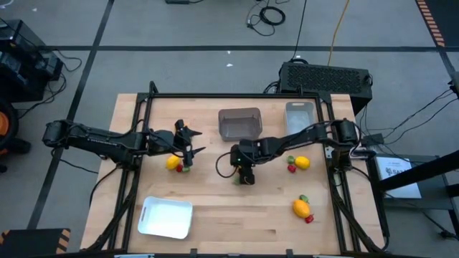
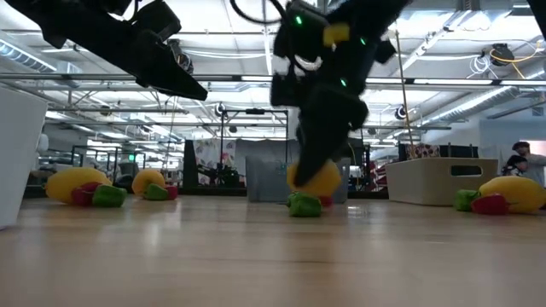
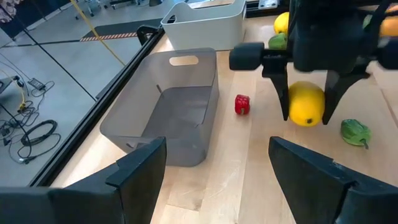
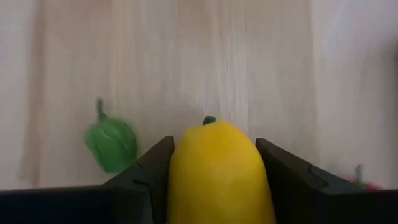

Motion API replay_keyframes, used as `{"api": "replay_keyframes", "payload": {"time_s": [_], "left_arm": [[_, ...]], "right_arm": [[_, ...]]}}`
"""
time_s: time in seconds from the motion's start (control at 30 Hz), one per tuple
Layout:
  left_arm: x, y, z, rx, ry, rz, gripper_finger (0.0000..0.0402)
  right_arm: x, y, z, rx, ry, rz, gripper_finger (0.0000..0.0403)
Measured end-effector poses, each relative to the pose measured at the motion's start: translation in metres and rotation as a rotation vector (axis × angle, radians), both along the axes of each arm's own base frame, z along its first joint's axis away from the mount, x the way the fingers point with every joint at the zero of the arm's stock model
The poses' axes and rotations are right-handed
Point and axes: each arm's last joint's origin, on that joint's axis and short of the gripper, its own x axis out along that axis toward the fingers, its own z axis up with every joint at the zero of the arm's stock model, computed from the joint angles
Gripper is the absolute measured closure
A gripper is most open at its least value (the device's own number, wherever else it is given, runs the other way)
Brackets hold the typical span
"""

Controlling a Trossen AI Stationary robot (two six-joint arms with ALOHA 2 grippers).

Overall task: Sort produce into baskets
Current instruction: Put the lemon into the black bin

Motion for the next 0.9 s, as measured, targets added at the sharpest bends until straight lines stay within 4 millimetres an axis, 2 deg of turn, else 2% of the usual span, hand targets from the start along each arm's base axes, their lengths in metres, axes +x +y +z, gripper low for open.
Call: {"api": "replay_keyframes", "payload": {"time_s": [0.2,0.37,0.63,0.77,0.9], "left_arm": [[0.000,0.000,0.000,0.000,0.000,0.000,0.0111],[0.000,0.000,0.000,0.000,0.003,0.000,0.0111],[-0.003,0.001,-0.005,0.013,0.061,0.025,0.0111],[-0.005,0.002,-0.007,0.040,0.088,0.079,0.0111],[-0.005,0.003,-0.008,0.042,0.095,0.083,0.0111]], "right_arm": [[0.018,-0.005,0.043,-0.154,-0.054,0.078,0.0200],[0.024,-0.033,0.065,-0.241,-0.079,0.090,0.0201],[0.015,-0.105,0.069,-0.252,-0.094,-0.087,0.0201],[0.009,-0.129,0.069,-0.248,-0.094,-0.154,0.0198],[0.005,-0.146,0.069,-0.184,-0.117,-0.170,0.0187]]}}
